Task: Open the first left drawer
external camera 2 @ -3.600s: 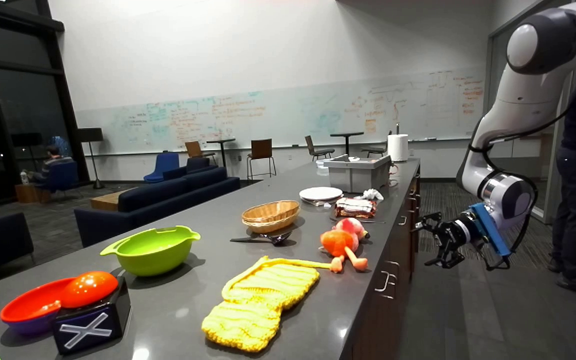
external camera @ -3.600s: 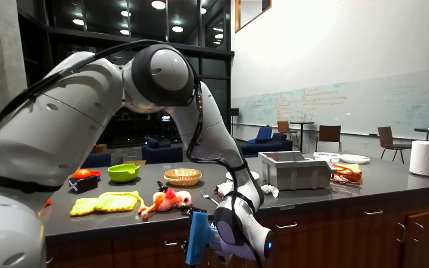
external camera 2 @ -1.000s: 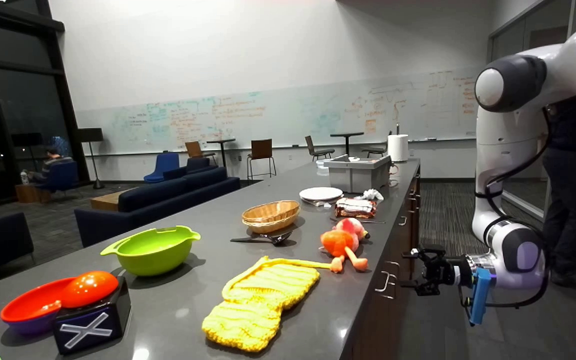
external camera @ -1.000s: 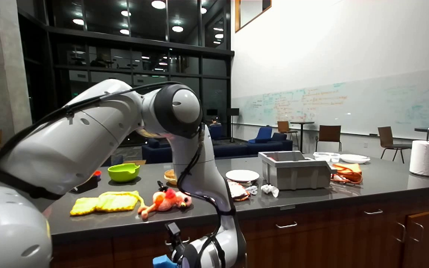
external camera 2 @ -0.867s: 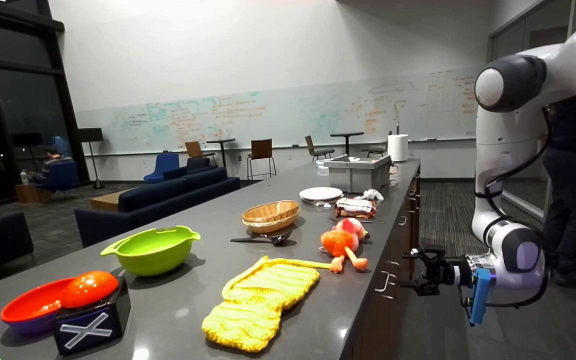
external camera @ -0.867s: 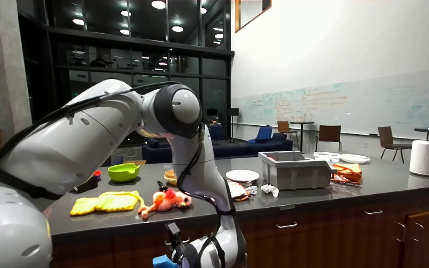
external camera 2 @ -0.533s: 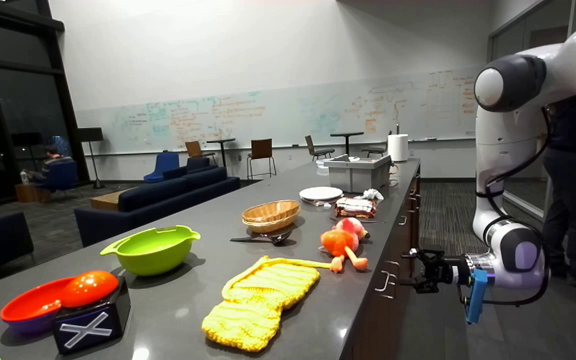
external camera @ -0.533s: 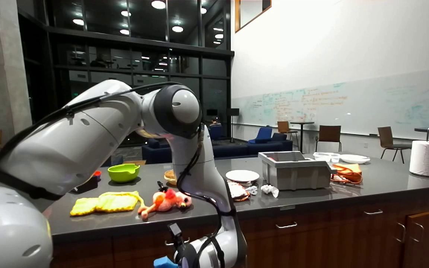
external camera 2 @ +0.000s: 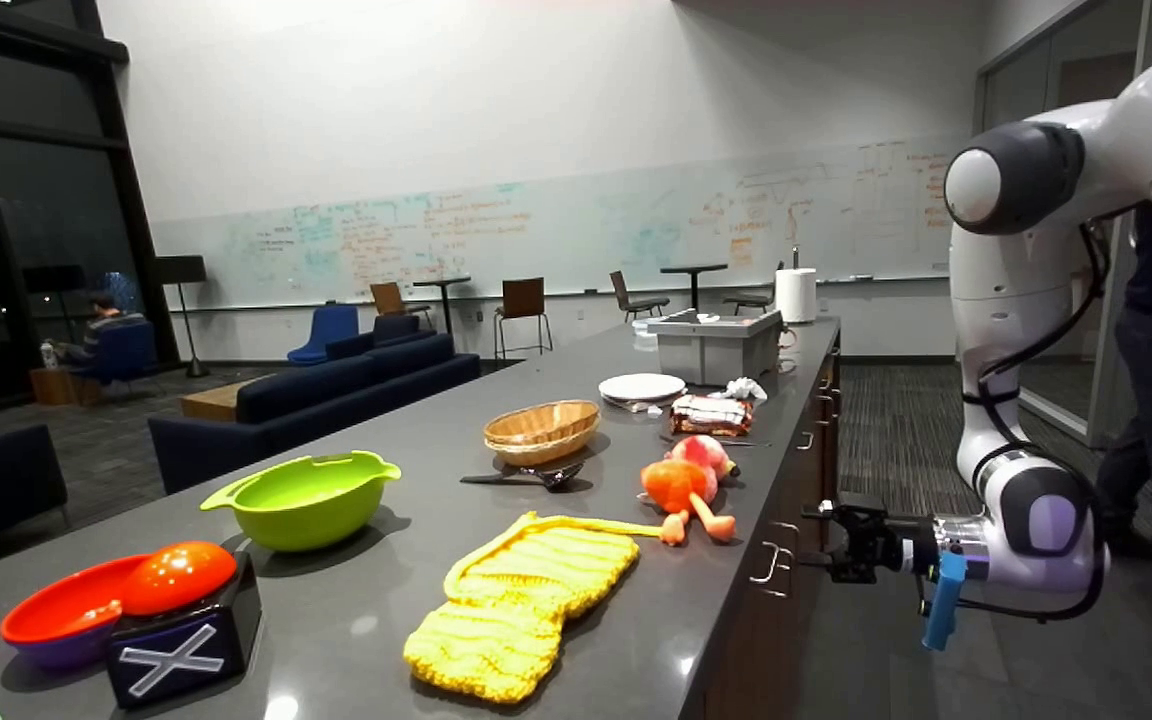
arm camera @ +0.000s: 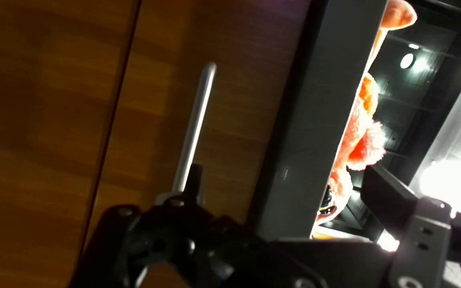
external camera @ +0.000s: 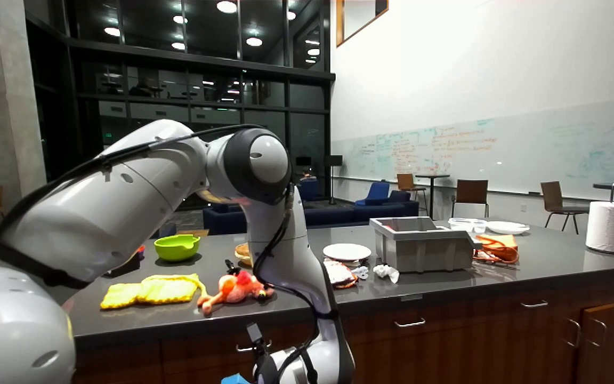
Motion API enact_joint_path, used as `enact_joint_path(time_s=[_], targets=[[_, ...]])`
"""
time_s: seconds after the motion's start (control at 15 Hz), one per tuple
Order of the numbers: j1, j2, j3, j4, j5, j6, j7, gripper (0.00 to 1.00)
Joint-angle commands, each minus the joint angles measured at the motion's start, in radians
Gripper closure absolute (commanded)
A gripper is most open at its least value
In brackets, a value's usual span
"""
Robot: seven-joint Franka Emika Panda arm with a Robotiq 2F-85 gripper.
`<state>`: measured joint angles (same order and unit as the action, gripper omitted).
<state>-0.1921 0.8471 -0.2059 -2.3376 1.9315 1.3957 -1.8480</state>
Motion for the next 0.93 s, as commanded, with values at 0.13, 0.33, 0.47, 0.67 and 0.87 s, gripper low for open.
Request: enact_joint_path(time_s=[0.13, 0.33, 0.47, 0.67, 0.87], targets=[[-0.015, 0.083, 0.016, 0.012, 0.127, -0.078, -0.008, 0.0], [-0.013, 0.127, 0.019, 0.023, 0.177, -0.117, 0.01, 0.0], [-0.011, 0.155, 0.022, 0.037, 0.197, -0.144, 0.019, 0.0], [-0.009, 0.193, 0.024, 0.064, 0.204, -0.184, 0.045, 0.0], [-0.009, 0.231, 0.029, 0.097, 0.202, -0.222, 0.071, 0.0]])
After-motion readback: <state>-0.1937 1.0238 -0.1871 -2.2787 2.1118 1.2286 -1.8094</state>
